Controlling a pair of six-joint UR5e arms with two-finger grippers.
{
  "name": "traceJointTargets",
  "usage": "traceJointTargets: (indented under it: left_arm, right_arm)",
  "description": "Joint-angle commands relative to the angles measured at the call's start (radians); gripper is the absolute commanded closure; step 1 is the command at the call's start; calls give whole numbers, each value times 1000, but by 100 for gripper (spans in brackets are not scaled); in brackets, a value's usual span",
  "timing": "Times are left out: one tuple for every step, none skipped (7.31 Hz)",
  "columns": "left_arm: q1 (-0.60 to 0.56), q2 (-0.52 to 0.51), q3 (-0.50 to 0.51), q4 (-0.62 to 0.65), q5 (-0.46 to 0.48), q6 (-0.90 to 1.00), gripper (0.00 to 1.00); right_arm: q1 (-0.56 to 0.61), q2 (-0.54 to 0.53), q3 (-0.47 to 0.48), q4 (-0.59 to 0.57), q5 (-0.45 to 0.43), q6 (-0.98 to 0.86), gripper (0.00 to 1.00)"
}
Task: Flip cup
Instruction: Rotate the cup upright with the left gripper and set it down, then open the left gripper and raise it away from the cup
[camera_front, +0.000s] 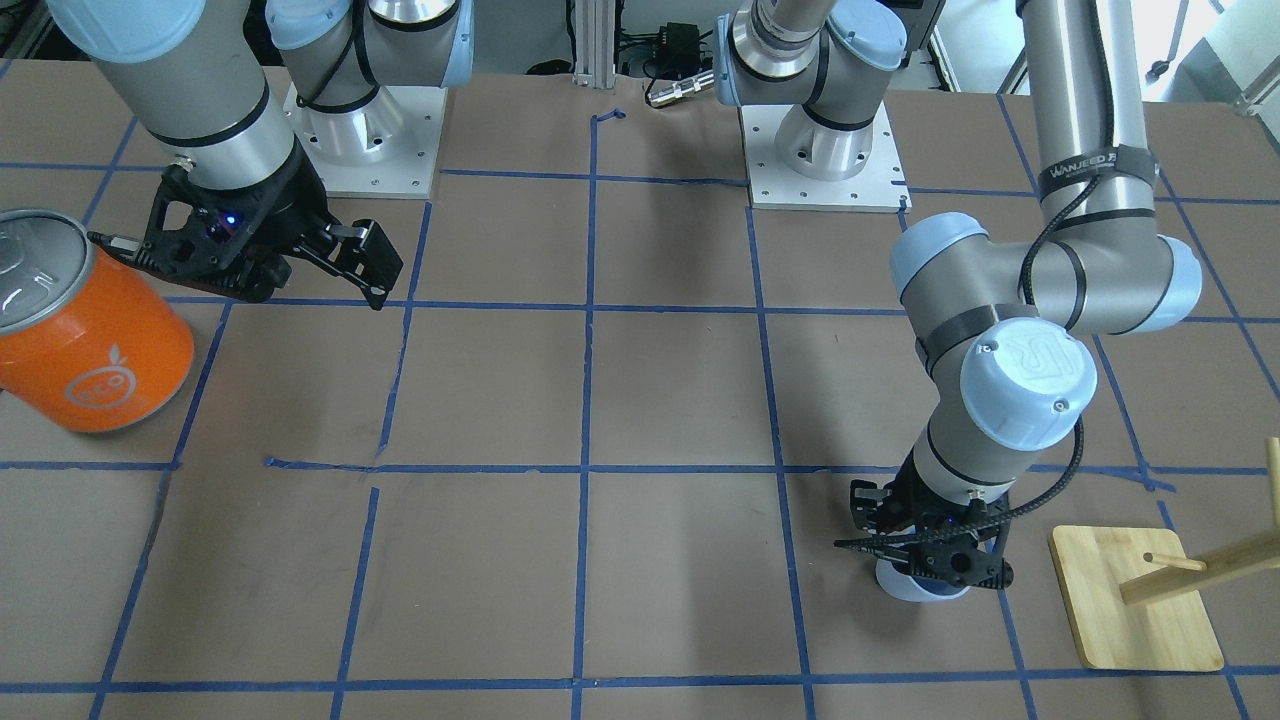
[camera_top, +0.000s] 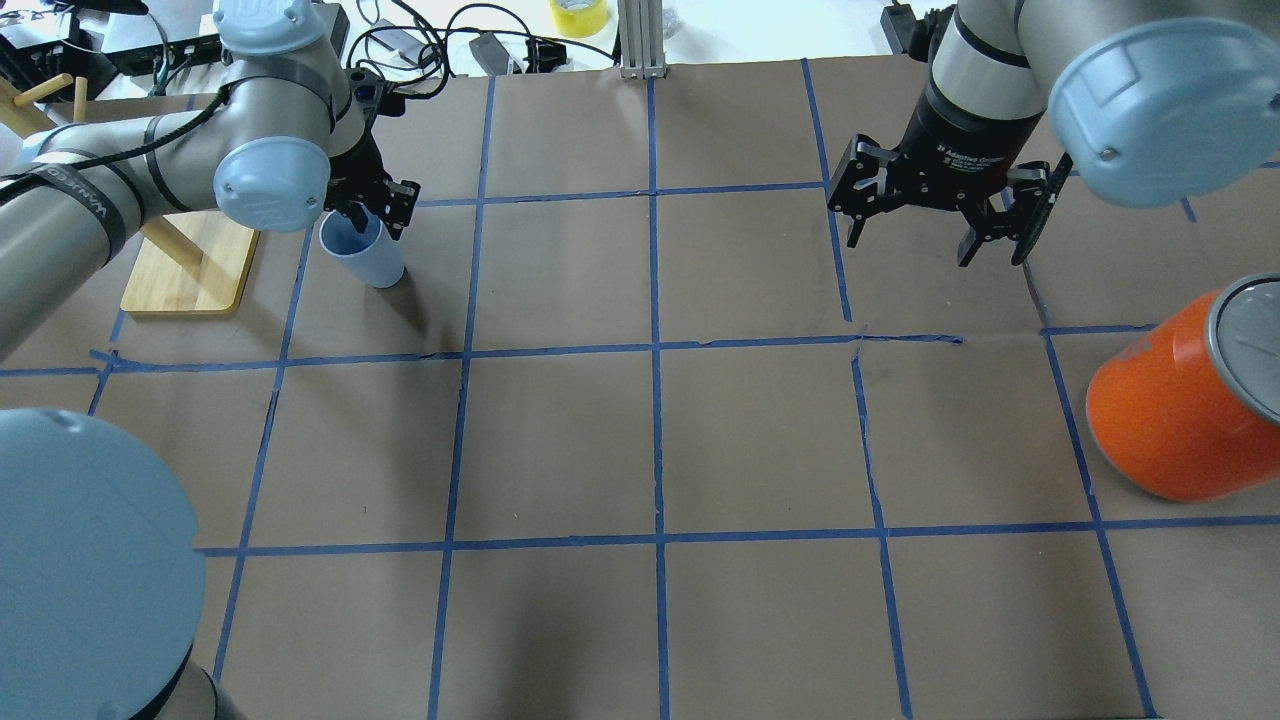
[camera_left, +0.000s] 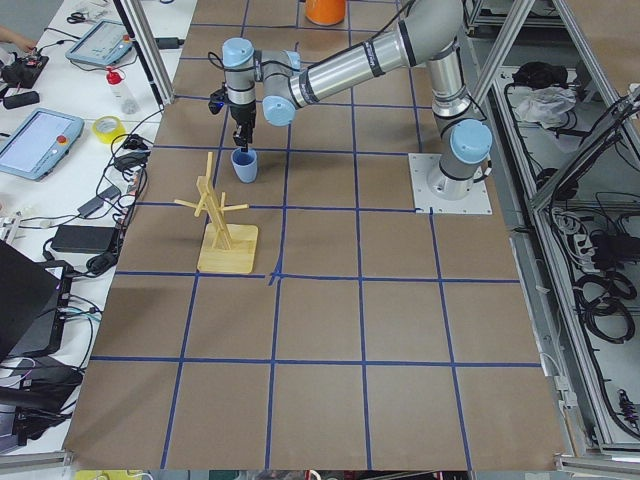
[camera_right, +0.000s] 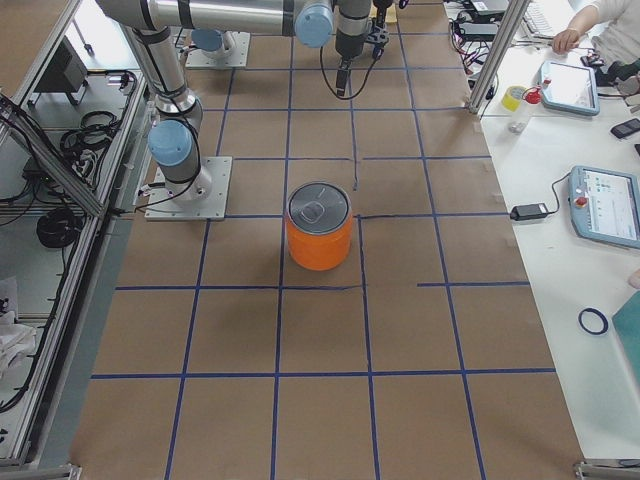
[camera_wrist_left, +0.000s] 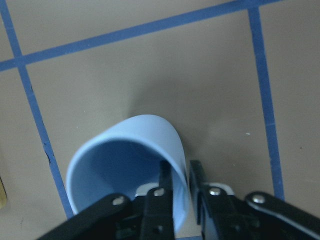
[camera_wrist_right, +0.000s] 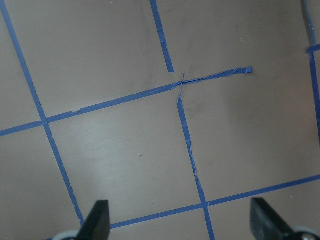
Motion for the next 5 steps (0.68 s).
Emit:
traceJointTargets:
  left_arm:
    - [-11, 125, 17, -118, -49, -7, 0]
    - [-13, 211, 19, -229, -90, -21, 0]
    - [-25, 297, 19, -328, -133, -44, 0]
    - [-34, 372, 19, -394, -186, -79, 0]
    - [-60, 441, 19, -454, -179, -96, 0]
  right_arm:
    - [0, -1, 0, 1, 0, 0, 0]
    - [0, -2, 0, 1, 0, 0, 0]
    - [0, -2, 0, 1, 0, 0, 0]
    - [0, -4, 0, 1, 0, 0, 0]
    - [0, -2, 0, 1, 0, -2, 0]
